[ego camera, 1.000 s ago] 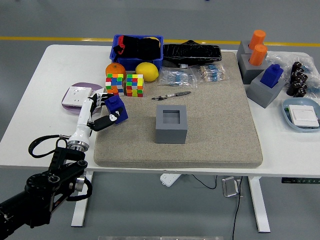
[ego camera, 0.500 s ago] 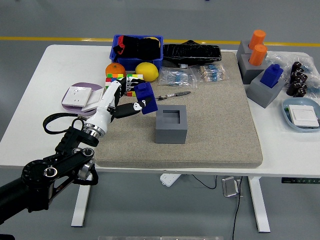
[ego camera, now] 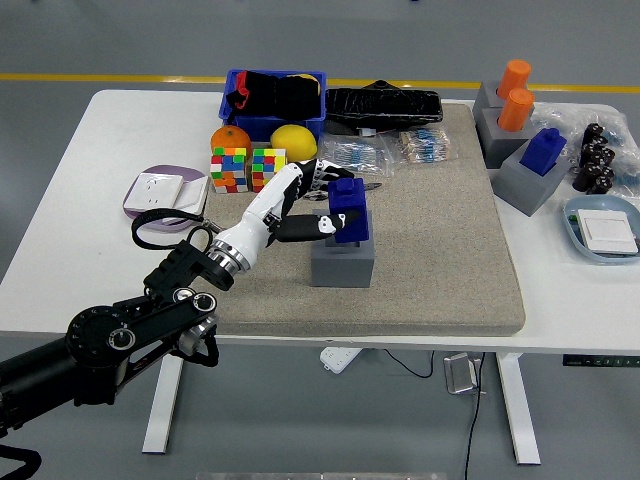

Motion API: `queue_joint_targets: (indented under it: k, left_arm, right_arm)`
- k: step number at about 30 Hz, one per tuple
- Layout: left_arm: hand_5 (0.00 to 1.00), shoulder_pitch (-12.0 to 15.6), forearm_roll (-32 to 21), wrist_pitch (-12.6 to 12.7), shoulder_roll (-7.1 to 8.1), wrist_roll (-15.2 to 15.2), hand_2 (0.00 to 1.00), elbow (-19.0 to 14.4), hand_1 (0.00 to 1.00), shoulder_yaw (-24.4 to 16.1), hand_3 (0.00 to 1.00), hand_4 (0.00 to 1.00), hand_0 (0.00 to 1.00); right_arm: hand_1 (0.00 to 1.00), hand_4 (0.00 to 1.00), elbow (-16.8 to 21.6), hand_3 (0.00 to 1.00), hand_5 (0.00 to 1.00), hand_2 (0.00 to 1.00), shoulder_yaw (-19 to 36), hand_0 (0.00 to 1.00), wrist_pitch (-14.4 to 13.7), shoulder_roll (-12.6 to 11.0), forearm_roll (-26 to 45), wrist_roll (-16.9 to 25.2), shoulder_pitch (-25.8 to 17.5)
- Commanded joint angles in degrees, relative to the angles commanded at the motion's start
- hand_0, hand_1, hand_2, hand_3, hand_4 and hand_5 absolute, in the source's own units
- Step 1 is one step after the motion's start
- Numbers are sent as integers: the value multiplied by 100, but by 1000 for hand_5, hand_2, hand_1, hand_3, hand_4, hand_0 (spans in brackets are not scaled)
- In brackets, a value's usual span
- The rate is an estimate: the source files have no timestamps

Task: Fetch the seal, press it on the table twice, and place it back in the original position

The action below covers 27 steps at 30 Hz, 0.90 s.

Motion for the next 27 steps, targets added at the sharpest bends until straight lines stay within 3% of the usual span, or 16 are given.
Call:
queue_joint_targets:
  k: [9,27]
  left_arm:
    - [2,-220,-54,0,-162,-76,462,394,550,255,613,627,774]
    - [2,-371,-161,22,-250,-221,462,844,551,526,613,626,775]
  right_arm:
    - [770,790,-3,728,383,760,-14,843,1,-10,10,0,9]
    - [771,791,-1,727,383,760,-74,843,5,-28,18,1,24]
